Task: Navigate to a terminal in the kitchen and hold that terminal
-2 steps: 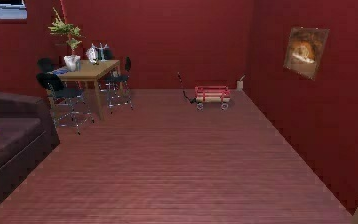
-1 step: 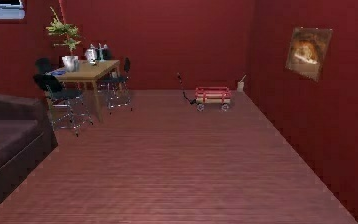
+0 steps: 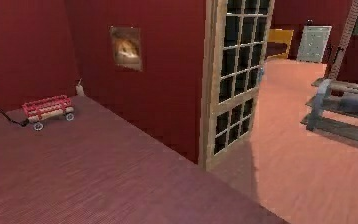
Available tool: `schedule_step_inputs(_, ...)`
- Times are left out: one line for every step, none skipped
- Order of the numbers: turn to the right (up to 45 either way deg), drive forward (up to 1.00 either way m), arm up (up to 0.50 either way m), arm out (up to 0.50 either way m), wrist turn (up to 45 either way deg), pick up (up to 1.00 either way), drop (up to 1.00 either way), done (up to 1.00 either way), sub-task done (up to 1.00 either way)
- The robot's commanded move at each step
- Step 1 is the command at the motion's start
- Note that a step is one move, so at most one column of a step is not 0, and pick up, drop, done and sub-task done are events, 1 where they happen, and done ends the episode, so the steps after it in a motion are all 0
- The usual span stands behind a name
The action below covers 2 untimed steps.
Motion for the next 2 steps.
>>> schedule_step_inputs(45.0,0.00,0.00,0.00,0.0,0.00,0.00,0.00,0.00)
schedule_step_inputs(0.0,1.00,0.00,0.00,0.0,0.00,0.00,0.00,0.00)
